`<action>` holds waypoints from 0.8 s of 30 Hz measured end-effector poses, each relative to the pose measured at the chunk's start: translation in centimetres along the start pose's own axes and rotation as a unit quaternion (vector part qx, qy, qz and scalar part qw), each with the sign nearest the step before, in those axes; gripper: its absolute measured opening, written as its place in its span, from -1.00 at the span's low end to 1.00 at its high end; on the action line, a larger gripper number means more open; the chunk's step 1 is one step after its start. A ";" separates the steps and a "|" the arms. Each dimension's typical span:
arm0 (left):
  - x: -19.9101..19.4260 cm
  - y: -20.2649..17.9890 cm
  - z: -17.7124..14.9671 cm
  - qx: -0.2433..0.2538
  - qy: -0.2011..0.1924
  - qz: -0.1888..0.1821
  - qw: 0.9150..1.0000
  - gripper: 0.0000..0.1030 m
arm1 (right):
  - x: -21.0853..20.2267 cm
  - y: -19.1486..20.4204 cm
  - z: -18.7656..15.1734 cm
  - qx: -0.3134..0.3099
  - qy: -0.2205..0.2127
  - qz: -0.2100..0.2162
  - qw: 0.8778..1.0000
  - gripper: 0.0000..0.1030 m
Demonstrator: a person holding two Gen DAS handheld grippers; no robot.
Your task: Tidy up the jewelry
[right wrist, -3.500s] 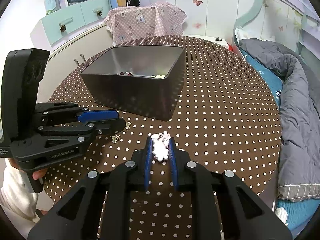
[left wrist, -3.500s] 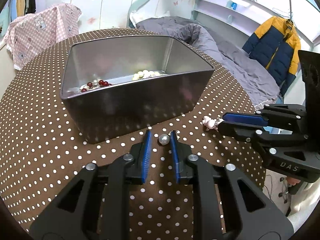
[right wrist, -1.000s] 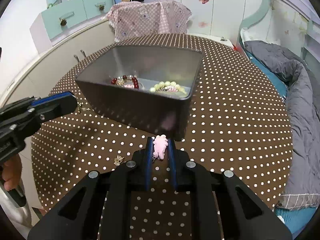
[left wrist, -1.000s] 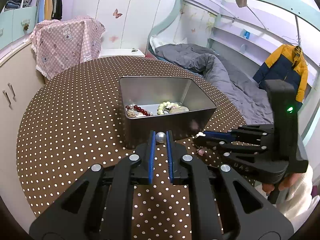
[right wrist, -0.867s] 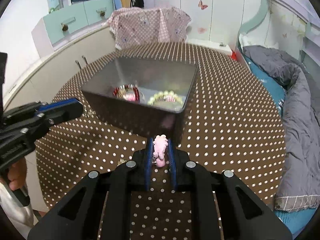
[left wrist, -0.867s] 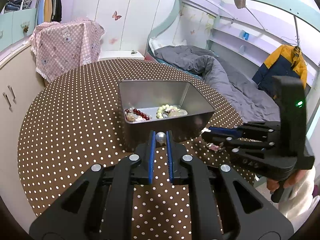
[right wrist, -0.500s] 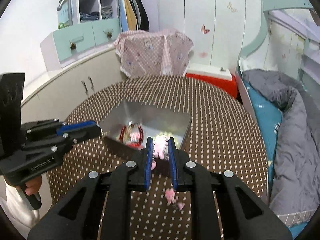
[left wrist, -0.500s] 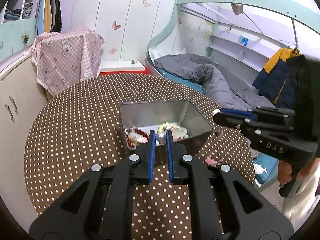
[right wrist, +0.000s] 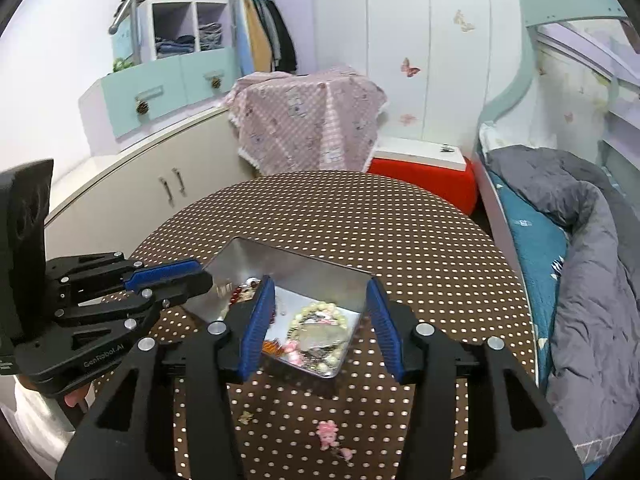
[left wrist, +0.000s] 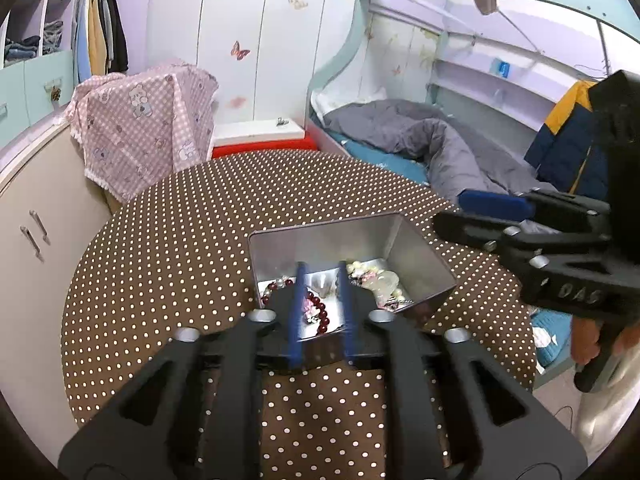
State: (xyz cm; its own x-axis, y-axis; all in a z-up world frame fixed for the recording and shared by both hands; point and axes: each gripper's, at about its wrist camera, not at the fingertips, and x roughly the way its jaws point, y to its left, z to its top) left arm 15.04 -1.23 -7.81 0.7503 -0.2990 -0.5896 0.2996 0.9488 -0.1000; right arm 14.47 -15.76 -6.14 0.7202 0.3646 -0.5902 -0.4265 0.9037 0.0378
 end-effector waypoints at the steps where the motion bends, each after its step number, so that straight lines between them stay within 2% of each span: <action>1: 0.1 0.1 0.0 -0.003 0.000 0.001 1.000 0.26 | -0.1 -0.2 0.0 0.002 0.000 -0.002 1.000 -0.12; 6: -0.3 0.0 0.0 -0.006 -0.013 0.000 1.000 0.26 | -0.7 -1.0 -0.5 0.010 0.001 -0.014 1.000 -0.12; 24: -1.9 -1.3 -1.2 -0.001 -0.010 -0.006 1.000 0.26 | -2.0 -1.8 -3.0 0.025 0.016 -0.031 0.999 -0.12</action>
State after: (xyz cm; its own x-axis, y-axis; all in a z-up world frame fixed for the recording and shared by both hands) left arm 12.48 -1.82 -7.54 0.7582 -0.3115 -0.5728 0.3068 0.9456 -0.1081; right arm 12.16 -18.83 -7.45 0.7266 0.3001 -0.6181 -0.3522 0.9351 0.0399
